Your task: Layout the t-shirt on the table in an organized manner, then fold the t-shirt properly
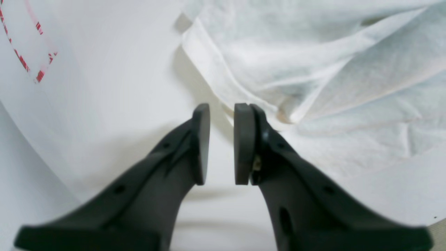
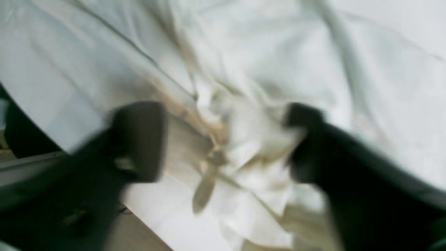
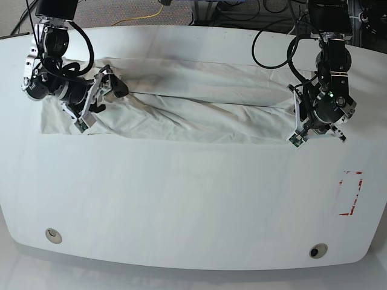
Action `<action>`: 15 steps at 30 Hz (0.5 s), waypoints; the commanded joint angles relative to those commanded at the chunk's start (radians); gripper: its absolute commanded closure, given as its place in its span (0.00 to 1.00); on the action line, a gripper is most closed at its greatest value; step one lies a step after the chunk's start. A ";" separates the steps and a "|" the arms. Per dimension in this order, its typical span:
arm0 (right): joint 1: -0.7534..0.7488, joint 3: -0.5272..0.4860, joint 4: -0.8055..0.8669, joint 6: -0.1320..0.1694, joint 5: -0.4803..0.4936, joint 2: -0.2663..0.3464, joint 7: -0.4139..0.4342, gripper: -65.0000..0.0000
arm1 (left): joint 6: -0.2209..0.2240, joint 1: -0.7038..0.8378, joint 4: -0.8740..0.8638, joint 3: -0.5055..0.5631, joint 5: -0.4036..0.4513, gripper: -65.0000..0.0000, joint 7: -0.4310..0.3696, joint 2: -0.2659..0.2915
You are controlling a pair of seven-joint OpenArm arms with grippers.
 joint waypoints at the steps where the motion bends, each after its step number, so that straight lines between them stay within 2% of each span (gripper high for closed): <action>1: 0.000 0.000 0.000 0.000 0.000 -0.009 -0.002 0.67 | 0.000 0.002 0.000 0.000 0.000 0.84 0.000 0.000; 3: 0.000 0.000 0.000 0.000 0.000 -0.017 -0.002 0.86 | 0.000 0.002 0.000 0.000 0.000 0.84 0.000 0.000; 5: 0.000 -0.002 0.002 0.000 0.002 -0.020 -0.005 1.00 | 0.000 0.002 0.000 0.000 0.000 0.84 0.000 0.000; 7: 0.000 -0.002 0.011 0.000 0.002 -0.021 -0.018 0.98 | 0.000 0.002 0.000 0.000 0.000 0.84 0.000 0.000; 9: 0.002 -0.002 0.041 0.000 0.003 -0.026 -0.046 0.92 | 0.000 0.002 0.000 0.000 0.000 0.84 0.000 0.000; 15: -0.012 -0.002 0.114 0.000 0.052 -0.051 -0.069 0.92 | 0.000 0.003 0.000 0.000 0.000 0.84 0.000 0.000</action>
